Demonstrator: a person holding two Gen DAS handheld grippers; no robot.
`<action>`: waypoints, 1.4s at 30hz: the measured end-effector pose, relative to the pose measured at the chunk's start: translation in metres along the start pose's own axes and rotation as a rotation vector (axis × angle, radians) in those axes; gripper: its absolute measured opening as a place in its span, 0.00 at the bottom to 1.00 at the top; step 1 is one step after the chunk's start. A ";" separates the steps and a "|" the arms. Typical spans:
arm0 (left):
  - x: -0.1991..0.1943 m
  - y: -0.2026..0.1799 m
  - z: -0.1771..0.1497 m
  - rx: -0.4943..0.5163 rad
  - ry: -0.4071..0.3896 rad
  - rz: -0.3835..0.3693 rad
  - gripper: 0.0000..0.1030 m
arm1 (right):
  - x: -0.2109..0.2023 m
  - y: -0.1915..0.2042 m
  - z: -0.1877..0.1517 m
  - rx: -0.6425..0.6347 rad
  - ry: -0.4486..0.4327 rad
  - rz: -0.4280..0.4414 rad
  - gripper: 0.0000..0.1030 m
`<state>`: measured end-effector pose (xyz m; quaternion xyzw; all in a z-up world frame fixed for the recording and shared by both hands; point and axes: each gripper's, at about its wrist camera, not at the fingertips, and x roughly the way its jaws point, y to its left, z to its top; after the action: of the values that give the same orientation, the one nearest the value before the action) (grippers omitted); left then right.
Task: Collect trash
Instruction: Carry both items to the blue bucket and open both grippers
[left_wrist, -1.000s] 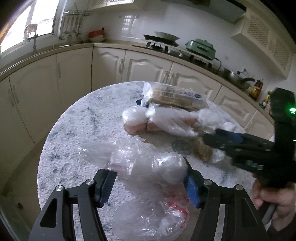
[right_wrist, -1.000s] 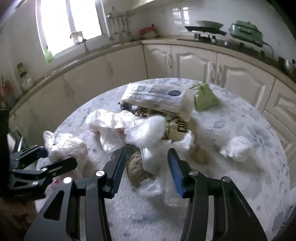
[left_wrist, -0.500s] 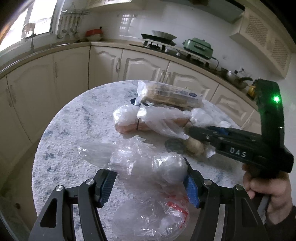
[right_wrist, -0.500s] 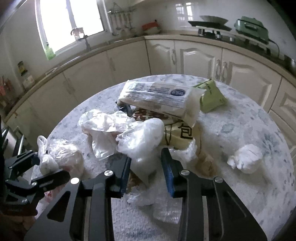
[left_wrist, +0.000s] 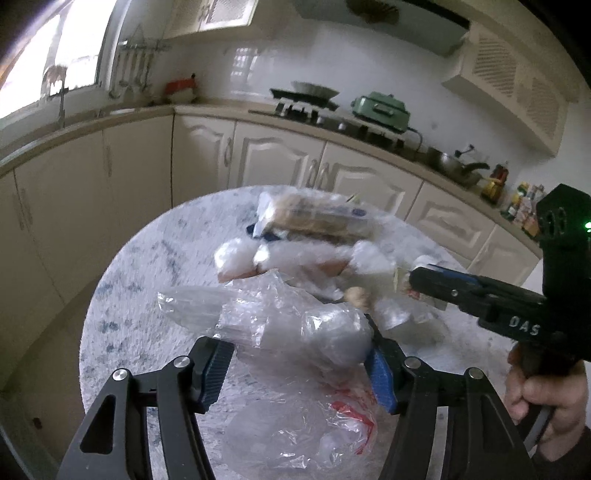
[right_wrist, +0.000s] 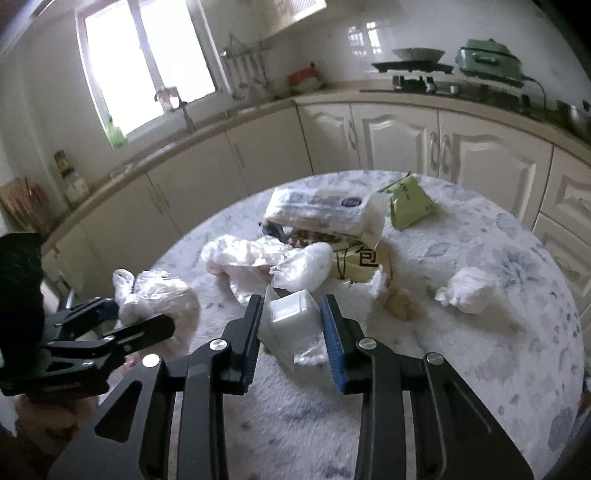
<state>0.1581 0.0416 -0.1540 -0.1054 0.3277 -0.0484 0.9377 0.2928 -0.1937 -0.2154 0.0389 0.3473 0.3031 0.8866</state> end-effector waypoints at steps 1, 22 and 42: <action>-0.004 -0.003 0.000 0.009 -0.011 -0.005 0.58 | -0.007 -0.002 0.001 0.006 -0.013 0.004 0.31; -0.017 -0.169 0.041 0.260 -0.183 -0.198 0.58 | -0.184 -0.087 -0.006 0.098 -0.283 -0.215 0.31; 0.186 -0.431 0.055 0.587 0.157 -0.477 0.58 | -0.275 -0.326 -0.133 0.544 -0.214 -0.555 0.31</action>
<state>0.3279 -0.3985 -0.1253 0.0984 0.3368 -0.3650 0.8624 0.2160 -0.6324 -0.2444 0.2080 0.3176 -0.0568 0.9234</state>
